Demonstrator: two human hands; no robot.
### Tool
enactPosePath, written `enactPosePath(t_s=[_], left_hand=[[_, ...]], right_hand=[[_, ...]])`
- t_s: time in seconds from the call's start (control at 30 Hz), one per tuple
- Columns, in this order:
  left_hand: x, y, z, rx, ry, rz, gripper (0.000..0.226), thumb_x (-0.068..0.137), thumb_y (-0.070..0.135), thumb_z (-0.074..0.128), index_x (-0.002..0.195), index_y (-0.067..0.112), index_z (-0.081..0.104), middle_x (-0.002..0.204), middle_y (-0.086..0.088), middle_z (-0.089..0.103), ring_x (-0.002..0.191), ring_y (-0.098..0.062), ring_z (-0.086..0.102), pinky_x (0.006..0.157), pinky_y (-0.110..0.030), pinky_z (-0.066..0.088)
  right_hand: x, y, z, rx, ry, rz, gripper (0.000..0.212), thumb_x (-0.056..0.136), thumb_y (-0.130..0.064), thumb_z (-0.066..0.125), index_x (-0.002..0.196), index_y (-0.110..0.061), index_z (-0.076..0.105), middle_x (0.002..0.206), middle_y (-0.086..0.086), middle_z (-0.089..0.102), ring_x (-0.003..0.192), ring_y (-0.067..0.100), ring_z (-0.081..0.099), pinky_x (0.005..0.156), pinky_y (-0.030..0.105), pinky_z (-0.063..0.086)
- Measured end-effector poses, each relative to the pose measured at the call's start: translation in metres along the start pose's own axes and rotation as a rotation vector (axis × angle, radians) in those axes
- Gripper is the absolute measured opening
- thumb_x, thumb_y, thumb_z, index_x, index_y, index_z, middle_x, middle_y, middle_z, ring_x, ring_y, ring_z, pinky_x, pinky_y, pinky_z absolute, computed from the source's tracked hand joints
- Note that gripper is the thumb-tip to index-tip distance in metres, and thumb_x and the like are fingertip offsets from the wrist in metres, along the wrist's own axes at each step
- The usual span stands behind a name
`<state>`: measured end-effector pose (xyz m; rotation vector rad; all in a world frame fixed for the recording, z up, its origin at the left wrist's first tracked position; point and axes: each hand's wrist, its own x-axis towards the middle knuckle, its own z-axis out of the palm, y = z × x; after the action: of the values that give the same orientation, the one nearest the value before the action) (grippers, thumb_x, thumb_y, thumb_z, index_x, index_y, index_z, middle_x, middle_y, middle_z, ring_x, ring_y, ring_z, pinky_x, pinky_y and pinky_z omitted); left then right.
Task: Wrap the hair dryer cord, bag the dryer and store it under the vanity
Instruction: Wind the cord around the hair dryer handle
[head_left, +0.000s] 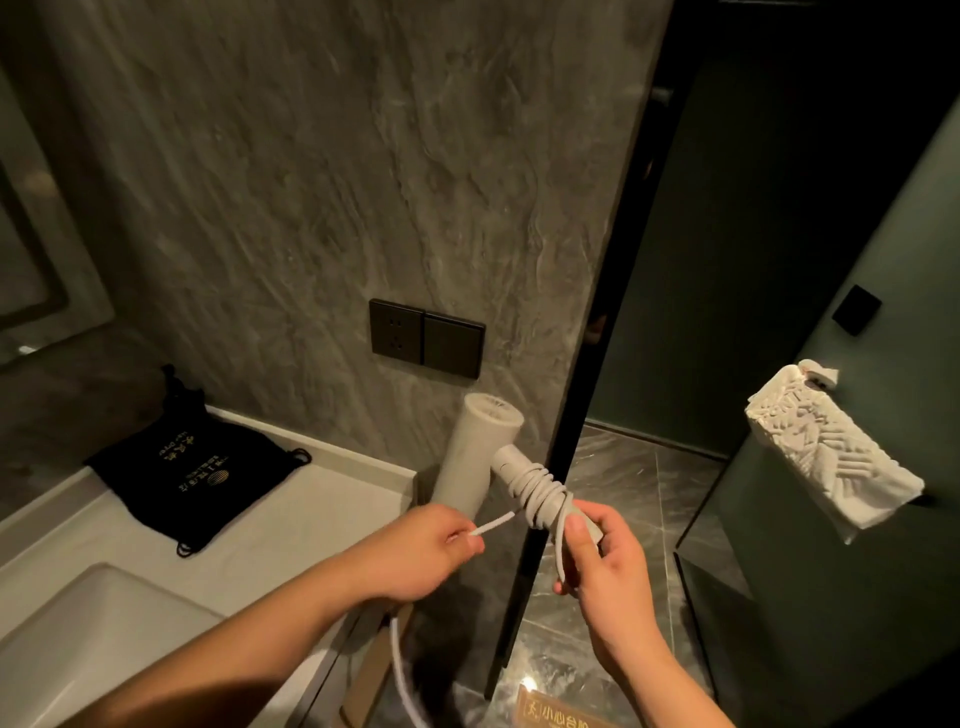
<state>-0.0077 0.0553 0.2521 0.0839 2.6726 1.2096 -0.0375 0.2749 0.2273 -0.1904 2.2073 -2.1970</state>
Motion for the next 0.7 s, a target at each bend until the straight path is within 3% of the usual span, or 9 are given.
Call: enactPosePath(t_s=[0.1, 0.2, 0.3, 0.37, 0.47, 0.6, 0.7], left_hand=[[-0.009, 0.025, -0.025, 0.455, -0.010, 0.046, 0.032, 0.096, 0.038, 0.051, 0.071, 0.020, 0.055, 0.079, -0.004, 0.063, 0.080, -0.026, 0.064, 0.069, -0.035, 0.047], [-0.023, 0.052, -0.046, 0.712, -0.021, 0.076, 0.034, 0.096, 0.041, 0.047, 0.067, 0.024, 0.044, 0.080, -0.004, 0.060, 0.078, -0.028, 0.059, 0.066, -0.038, 0.046], [-0.028, 0.075, -0.070, 0.814, -0.002, 0.134, 0.034, 0.096, 0.045, 0.052, 0.069, 0.025, 0.051, 0.070, 0.005, 0.053, 0.069, -0.019, 0.055, 0.061, -0.034, 0.038], [-0.022, 0.086, -0.088, 0.833, 0.049, 0.206, 0.034, 0.092, 0.049, 0.059, 0.069, 0.024, 0.054, 0.066, 0.005, 0.056, 0.067, -0.017, 0.057, 0.058, -0.033, 0.039], [-0.003, 0.088, -0.107, 0.778, 0.020, 0.286, 0.034, 0.088, 0.049, 0.068, 0.066, 0.027, 0.055, 0.065, 0.004, 0.059, 0.065, -0.016, 0.057, 0.061, -0.036, 0.044], [0.030, 0.068, -0.112, 0.428, -0.091, 0.311, 0.025, 0.086, 0.039, 0.075, 0.078, 0.016, 0.073, 0.068, -0.002, 0.064, 0.061, -0.011, 0.054, 0.060, -0.029, 0.042], [0.051, 0.025, -0.093, 0.201, -0.200, 0.242, 0.020, 0.089, 0.031, 0.072, 0.084, 0.012, 0.075, 0.077, -0.012, 0.065, 0.069, -0.014, 0.054, 0.069, -0.033, 0.050]], right_hand=[[0.000, 0.008, -0.005, -0.237, -0.021, -0.049, 0.010, 0.096, -0.030, 0.060, 0.102, -0.034, 0.066, 0.077, -0.005, 0.068, 0.064, 0.009, 0.061, 0.063, 0.040, 0.057], [0.000, 0.009, -0.011, -0.401, -0.097, -0.082, 0.008, 0.094, -0.036, 0.059, 0.100, -0.040, 0.063, 0.078, -0.010, 0.070, 0.060, 0.009, 0.061, 0.060, 0.042, 0.055], [-0.003, 0.001, -0.013, -0.481, -0.198, -0.115, 0.005, 0.094, -0.036, 0.060, 0.096, -0.039, 0.064, 0.074, -0.005, 0.069, 0.054, 0.010, 0.057, 0.054, 0.041, 0.052], [-0.005, -0.006, -0.016, -0.422, -0.302, -0.080, 0.007, 0.096, -0.032, 0.060, 0.094, -0.034, 0.066, 0.069, 0.008, 0.065, 0.054, 0.014, 0.053, 0.051, 0.039, 0.046], [-0.007, -0.018, -0.024, -0.266, -0.492, 0.006, 0.014, 0.096, -0.030, 0.061, 0.102, -0.020, 0.070, 0.077, 0.026, 0.062, 0.057, 0.022, 0.053, 0.050, 0.037, 0.047], [-0.009, -0.031, -0.034, 0.007, -0.733, 0.096, 0.038, 0.094, -0.033, 0.063, 0.114, -0.001, 0.066, 0.079, 0.024, 0.061, 0.049, 0.018, 0.053, 0.044, 0.026, 0.049], [-0.011, -0.039, -0.036, 0.276, -0.797, 0.116, 0.042, 0.094, -0.026, 0.064, 0.115, 0.010, 0.060, 0.077, 0.022, 0.065, 0.046, 0.014, 0.055, 0.042, 0.025, 0.046]])
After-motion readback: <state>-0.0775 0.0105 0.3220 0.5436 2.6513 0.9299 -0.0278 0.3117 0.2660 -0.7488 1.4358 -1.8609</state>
